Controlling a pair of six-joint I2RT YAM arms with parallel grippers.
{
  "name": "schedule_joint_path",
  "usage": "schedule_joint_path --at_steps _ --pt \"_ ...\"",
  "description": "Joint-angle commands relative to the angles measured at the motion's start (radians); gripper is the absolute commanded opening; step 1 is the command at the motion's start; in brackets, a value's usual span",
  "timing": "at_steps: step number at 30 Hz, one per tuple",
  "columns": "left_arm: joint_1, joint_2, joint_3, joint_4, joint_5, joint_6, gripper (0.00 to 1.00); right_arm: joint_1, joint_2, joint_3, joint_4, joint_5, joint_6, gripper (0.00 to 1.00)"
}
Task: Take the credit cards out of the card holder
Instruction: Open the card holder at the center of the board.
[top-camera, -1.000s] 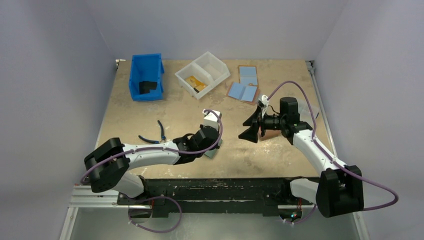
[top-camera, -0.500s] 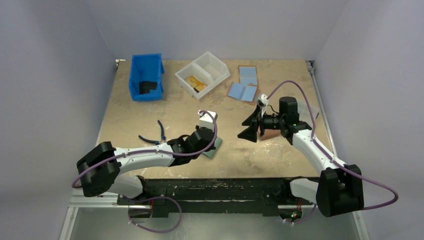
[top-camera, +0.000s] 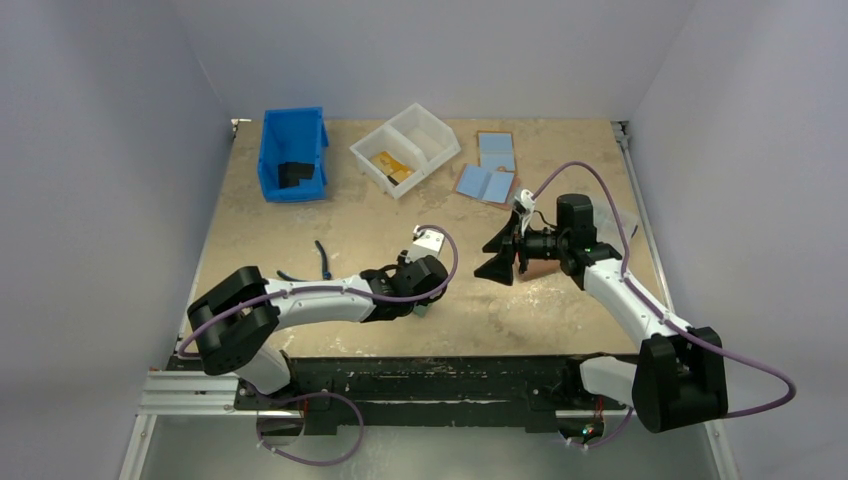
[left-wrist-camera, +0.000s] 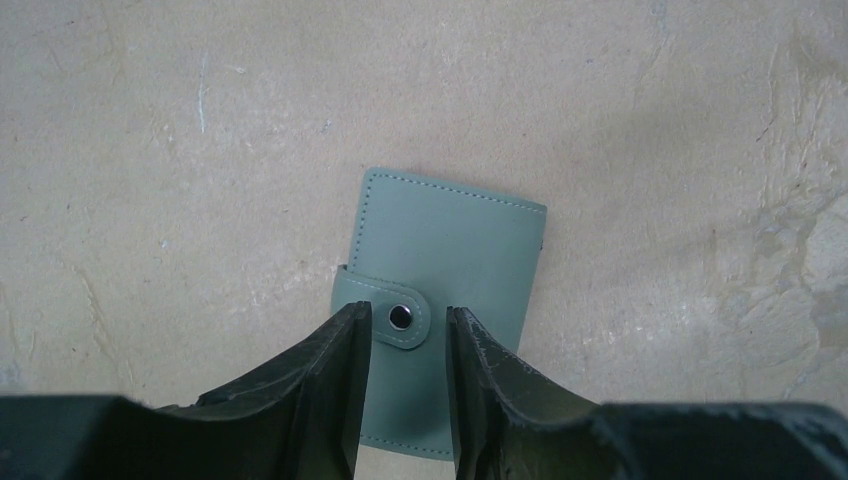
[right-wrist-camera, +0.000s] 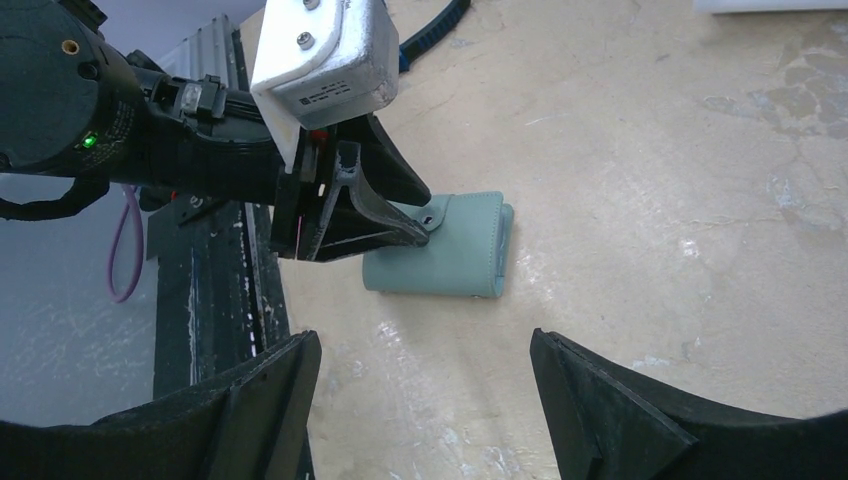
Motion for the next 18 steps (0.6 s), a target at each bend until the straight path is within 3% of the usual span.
schedule_joint_path --at_steps 1,12,18 --pt "0.003 0.0 0.042 -0.042 -0.03 0.007 0.37 0.009 0.01 -0.002 0.017 -0.011 0.001 0.86" --pt "0.02 0.051 0.05 -0.026 -0.039 0.013 0.4 0.014 0.01 0.0 0.01 -0.008 -0.006 0.86" --pt "0.06 0.046 -0.004 0.016 -0.015 0.004 0.17 0.021 0.01 0.001 0.001 -0.001 -0.017 0.86"
